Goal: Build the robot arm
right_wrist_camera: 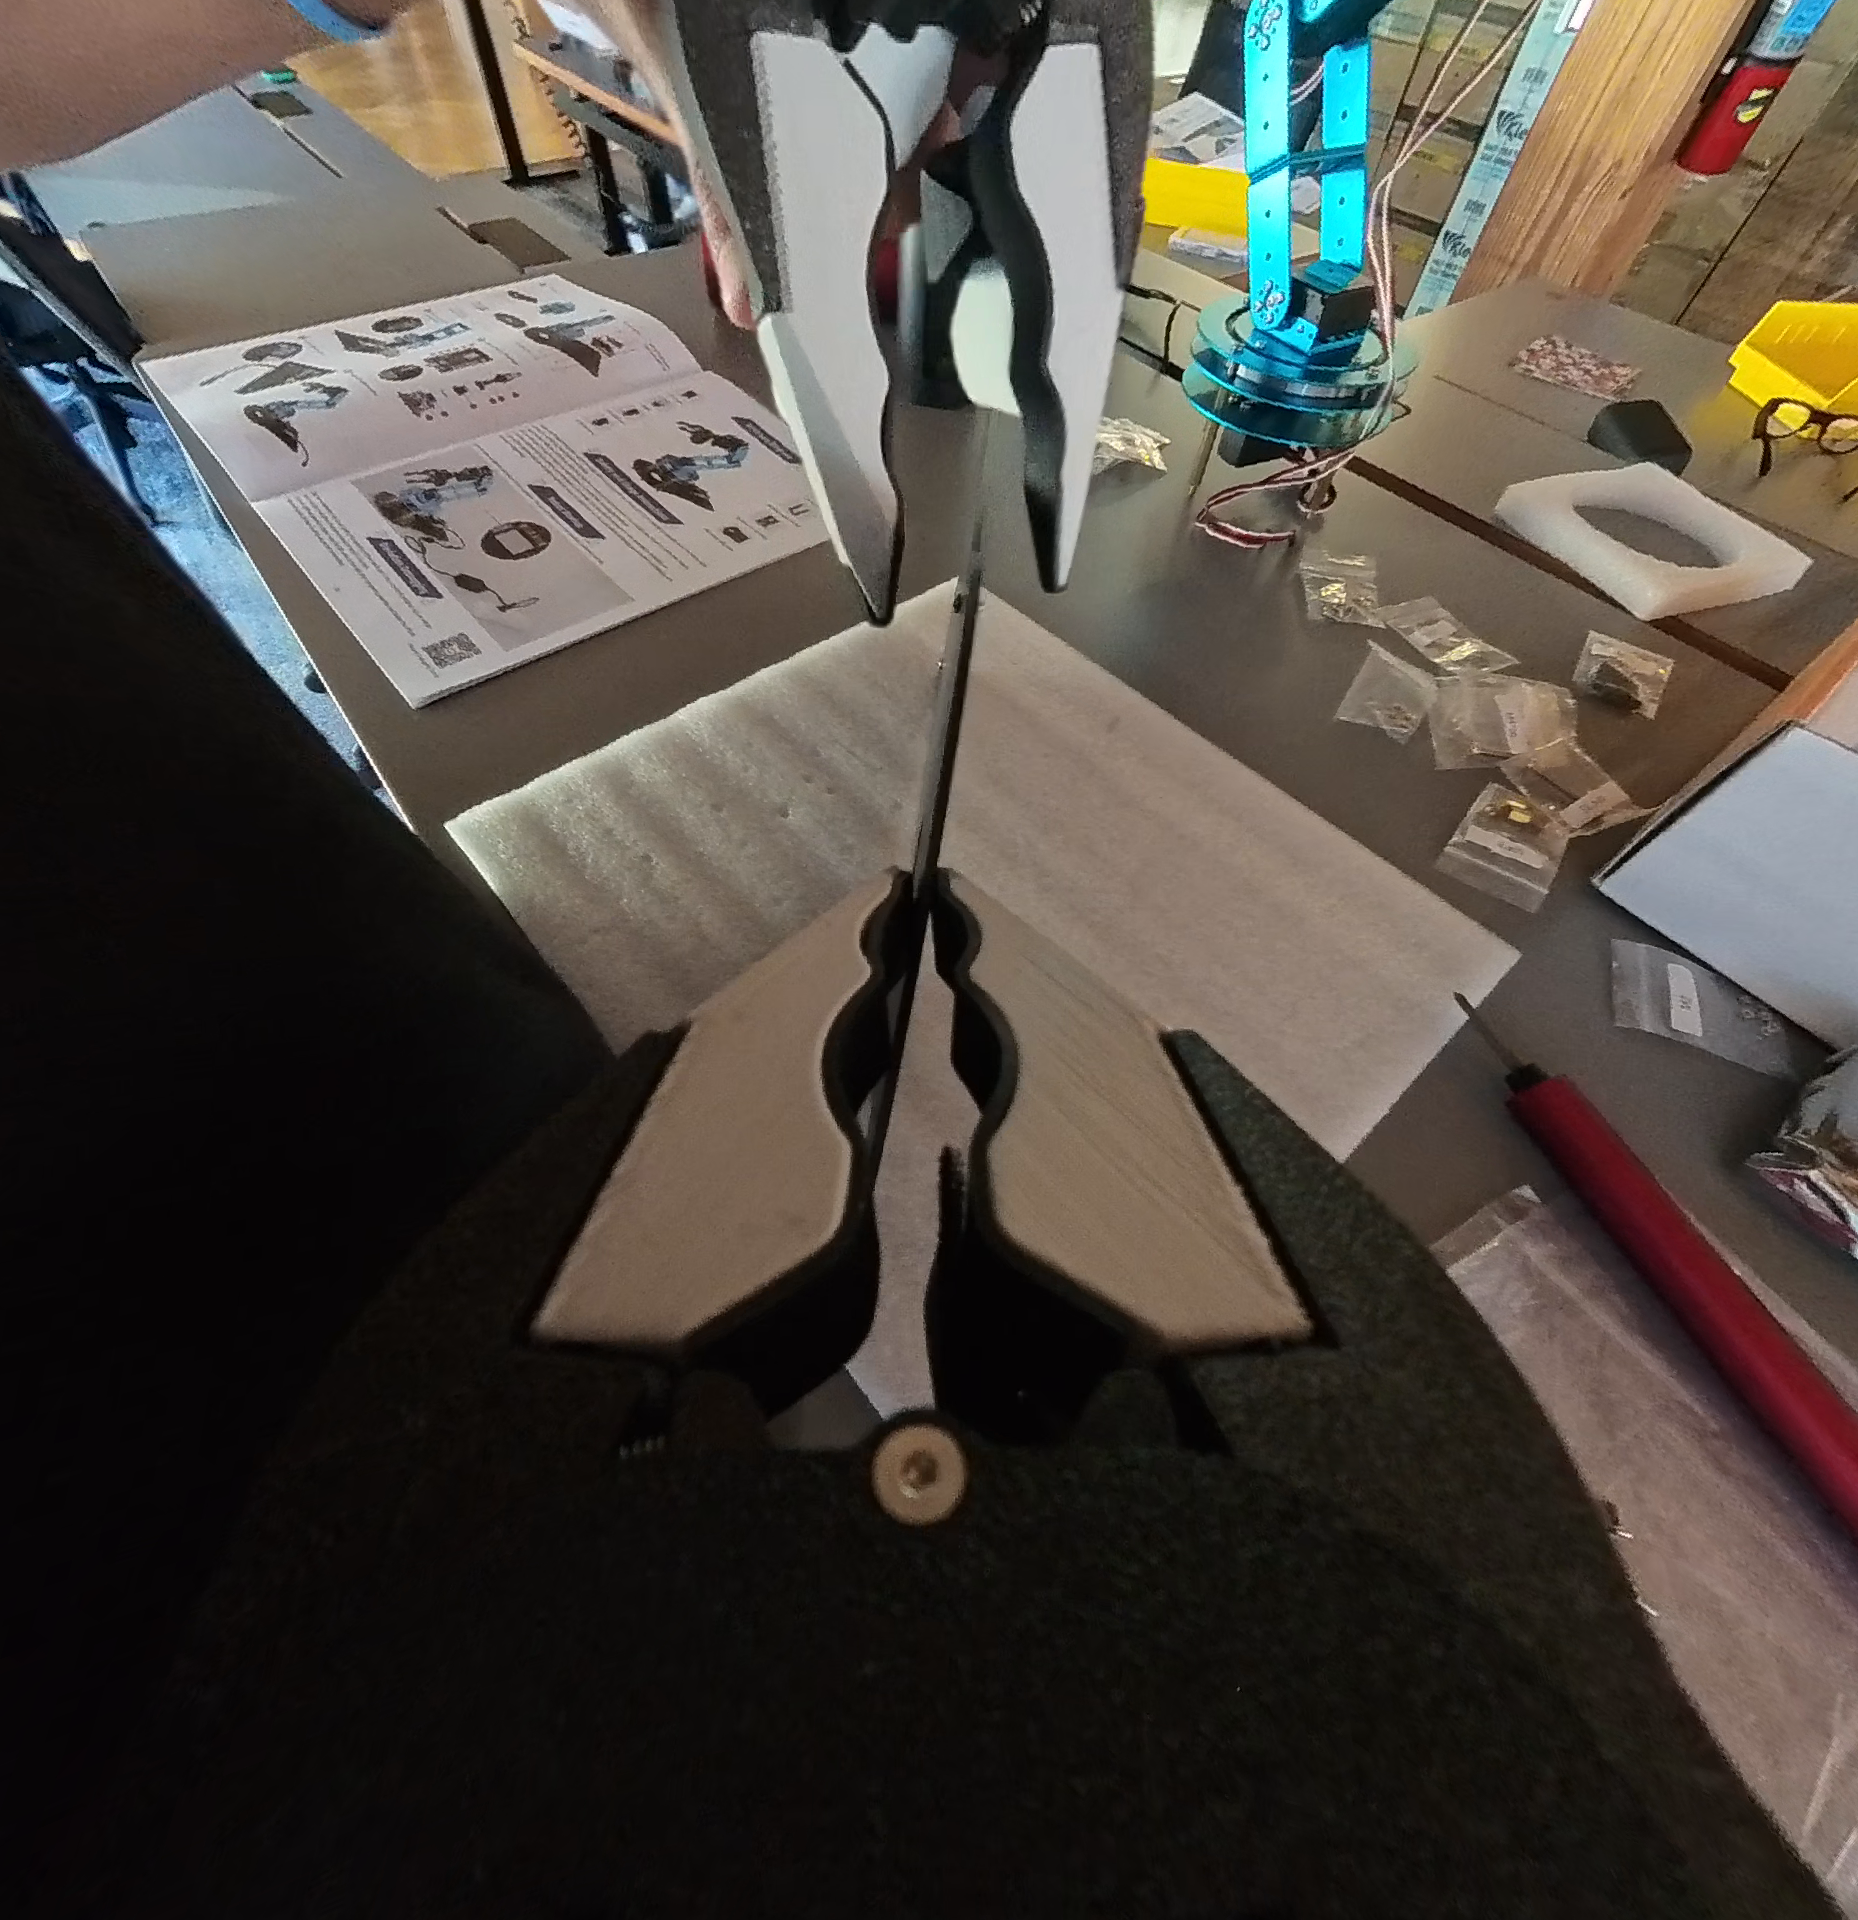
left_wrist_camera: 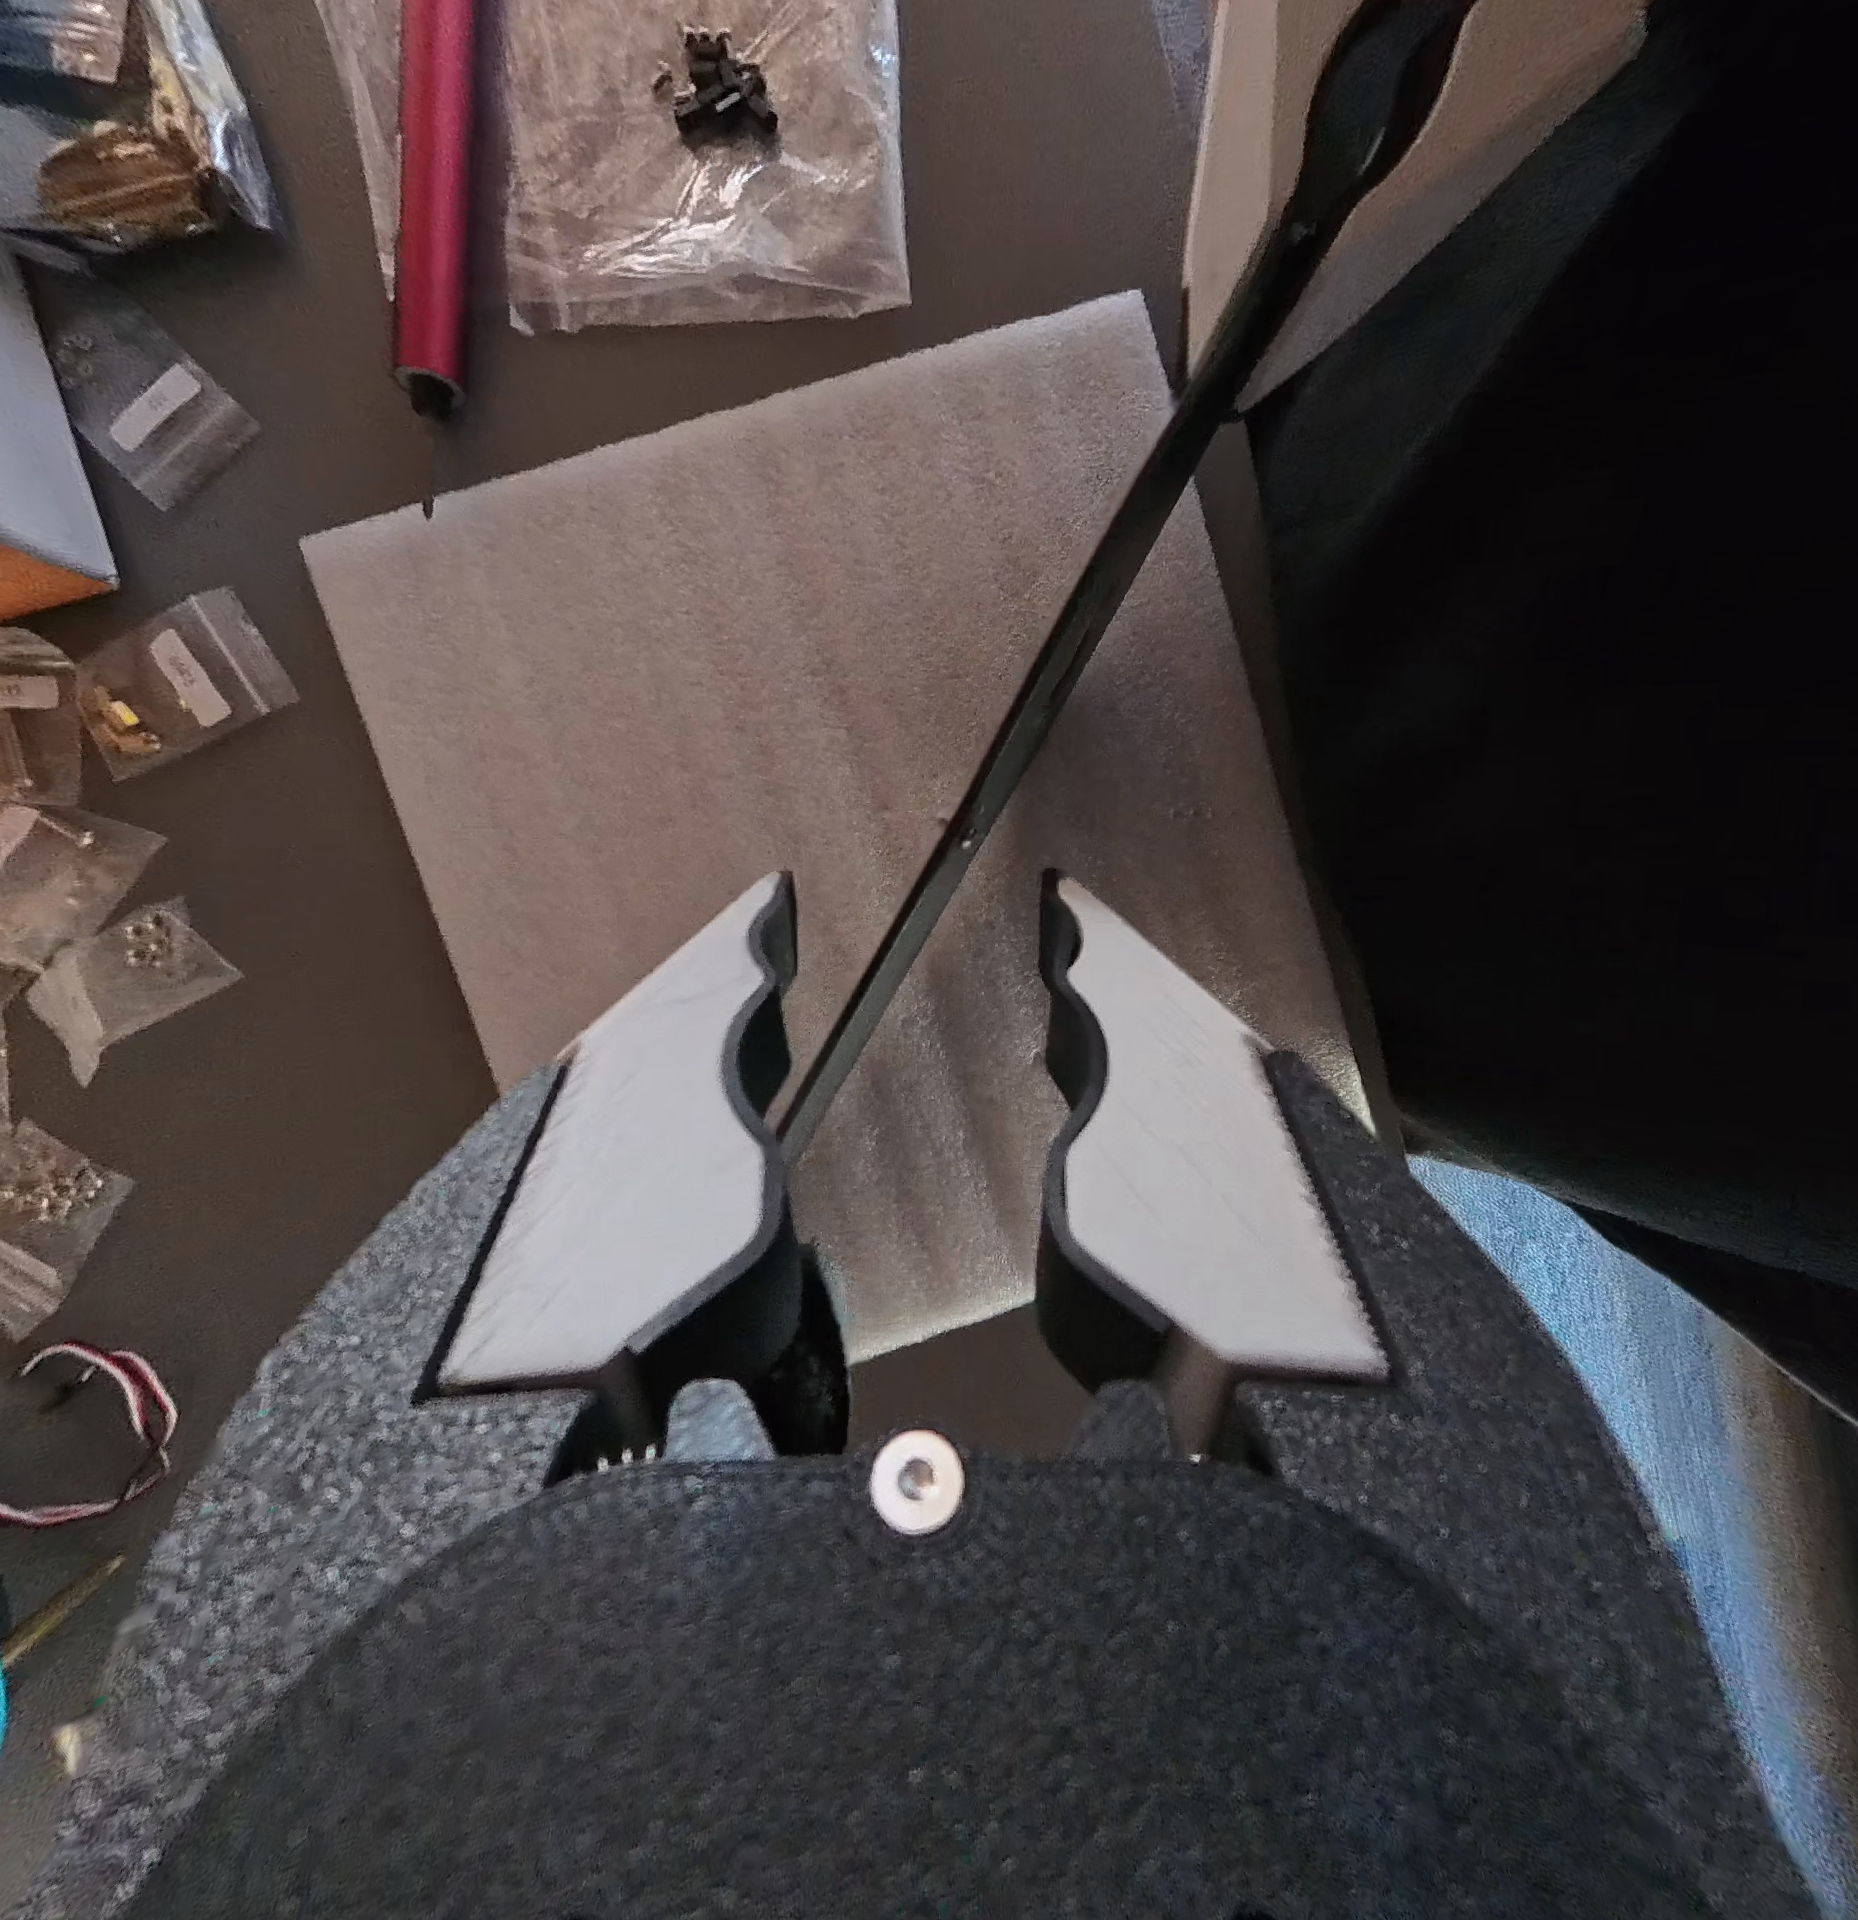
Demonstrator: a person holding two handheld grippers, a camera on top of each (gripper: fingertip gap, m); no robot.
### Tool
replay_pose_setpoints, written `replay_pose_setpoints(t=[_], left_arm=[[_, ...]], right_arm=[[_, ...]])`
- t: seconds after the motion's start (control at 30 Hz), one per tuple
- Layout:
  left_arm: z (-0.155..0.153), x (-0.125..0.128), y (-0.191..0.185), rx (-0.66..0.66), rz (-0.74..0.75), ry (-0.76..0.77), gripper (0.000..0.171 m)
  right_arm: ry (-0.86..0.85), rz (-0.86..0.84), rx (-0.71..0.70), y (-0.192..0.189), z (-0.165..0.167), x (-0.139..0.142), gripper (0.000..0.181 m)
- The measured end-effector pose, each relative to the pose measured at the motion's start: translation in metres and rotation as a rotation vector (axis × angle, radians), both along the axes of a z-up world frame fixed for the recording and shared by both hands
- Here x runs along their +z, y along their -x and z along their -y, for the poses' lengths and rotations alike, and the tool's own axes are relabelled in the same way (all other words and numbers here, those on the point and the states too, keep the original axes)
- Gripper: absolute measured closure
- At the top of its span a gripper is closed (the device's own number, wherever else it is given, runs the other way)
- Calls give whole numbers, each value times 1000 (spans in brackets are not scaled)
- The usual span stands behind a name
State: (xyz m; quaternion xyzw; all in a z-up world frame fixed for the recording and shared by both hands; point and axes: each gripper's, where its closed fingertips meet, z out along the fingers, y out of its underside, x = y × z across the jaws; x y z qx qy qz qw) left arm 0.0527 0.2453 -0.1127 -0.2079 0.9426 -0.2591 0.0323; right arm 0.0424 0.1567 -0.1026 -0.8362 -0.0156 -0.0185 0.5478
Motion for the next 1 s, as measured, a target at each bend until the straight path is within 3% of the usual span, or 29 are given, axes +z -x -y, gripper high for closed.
replay_pose_setpoints(t=[0.17,0.47,1.0], left_arm=[[3,2,-4,-14,-10,7,129],[11,5,4,3,-18,78,158],[9,4,9,77,13,39,158]], right_arm=[[16,23,16,5,0,0,179],[18,24,14,5,0,0,179],[-14,-78,113,12,1,1,175]])
